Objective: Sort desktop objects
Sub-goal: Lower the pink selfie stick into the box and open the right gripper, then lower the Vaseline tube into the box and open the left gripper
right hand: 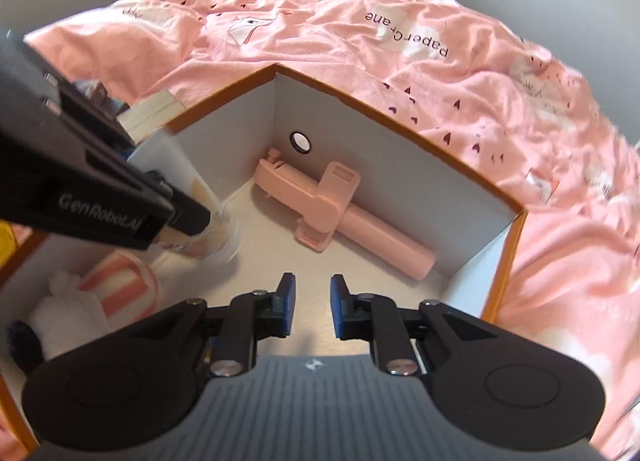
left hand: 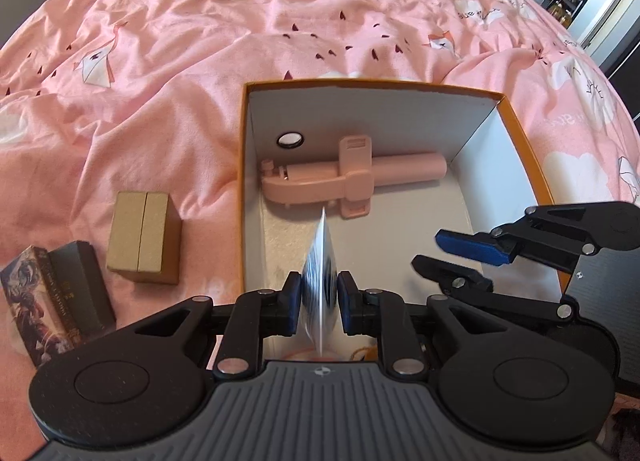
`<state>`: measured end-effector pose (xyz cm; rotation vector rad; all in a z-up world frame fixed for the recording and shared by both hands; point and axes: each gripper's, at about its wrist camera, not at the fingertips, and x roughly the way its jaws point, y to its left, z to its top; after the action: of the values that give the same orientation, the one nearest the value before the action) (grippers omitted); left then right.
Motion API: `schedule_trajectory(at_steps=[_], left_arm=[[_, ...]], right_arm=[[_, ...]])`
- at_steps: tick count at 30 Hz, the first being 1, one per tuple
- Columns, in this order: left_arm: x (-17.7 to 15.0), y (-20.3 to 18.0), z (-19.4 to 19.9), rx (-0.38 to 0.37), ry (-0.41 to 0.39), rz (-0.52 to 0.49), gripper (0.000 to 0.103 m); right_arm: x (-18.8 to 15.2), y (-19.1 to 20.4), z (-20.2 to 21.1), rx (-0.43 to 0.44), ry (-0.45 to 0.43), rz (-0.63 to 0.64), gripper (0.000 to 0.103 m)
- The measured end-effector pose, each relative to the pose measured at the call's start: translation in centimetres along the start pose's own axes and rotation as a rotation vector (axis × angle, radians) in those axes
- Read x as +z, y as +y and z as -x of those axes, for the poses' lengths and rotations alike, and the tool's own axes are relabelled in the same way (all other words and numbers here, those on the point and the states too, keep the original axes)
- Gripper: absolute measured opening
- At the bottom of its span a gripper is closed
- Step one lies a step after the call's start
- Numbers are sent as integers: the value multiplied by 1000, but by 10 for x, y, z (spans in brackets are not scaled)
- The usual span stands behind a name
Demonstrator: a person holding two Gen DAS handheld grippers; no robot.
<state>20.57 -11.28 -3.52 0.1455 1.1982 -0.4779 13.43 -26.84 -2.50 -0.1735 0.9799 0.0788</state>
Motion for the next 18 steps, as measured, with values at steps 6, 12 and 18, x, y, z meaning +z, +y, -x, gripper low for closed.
schedule_trajectory(at_steps=[6,12,18], left_arm=[[0,-2,6,49,17,-31,21],[-1,-1,-2,40,68,-29,22],[1,1,-2,21,83,-12,22]], right_arm=[[2,3,-7,107,-1,-205,18],[3,21,-26,126,30,-210,16],[1,20,-39,146,56,-267,16]])
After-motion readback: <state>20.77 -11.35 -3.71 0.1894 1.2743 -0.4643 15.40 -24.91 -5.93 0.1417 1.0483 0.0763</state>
